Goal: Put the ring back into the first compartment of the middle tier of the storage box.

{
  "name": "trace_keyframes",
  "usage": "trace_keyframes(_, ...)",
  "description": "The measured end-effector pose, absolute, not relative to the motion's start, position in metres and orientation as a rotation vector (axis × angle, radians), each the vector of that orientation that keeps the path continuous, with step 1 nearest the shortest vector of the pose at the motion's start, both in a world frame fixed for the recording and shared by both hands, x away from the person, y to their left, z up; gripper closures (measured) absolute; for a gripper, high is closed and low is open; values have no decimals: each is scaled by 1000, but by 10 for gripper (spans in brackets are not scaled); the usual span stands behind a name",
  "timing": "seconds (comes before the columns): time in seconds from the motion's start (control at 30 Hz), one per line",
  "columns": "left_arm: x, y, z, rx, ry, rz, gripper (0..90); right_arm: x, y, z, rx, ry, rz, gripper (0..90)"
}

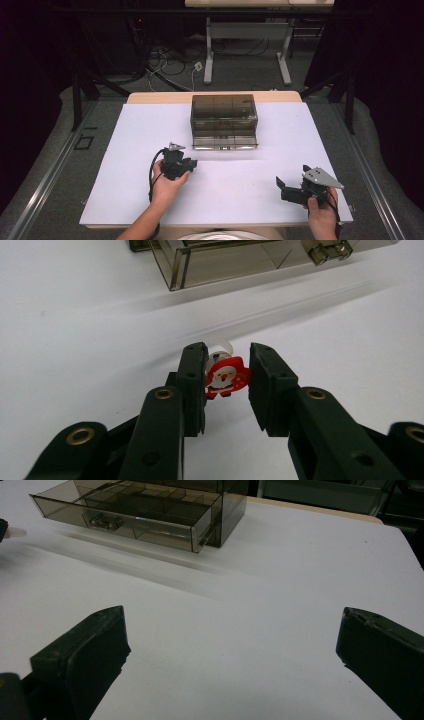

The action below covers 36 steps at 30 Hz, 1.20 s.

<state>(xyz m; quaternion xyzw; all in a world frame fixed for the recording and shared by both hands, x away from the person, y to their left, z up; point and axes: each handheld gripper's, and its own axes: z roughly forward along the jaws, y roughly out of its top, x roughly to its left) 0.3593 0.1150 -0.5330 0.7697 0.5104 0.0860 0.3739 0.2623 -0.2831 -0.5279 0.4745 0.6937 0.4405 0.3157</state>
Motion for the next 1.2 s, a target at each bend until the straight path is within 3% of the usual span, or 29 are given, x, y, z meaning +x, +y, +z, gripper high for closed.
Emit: trace_keyframes(1.2, 354, 120, -497, 1907, 1275, 209, 684, 262, -283, -529, 1262, 1822, 1148, 0)
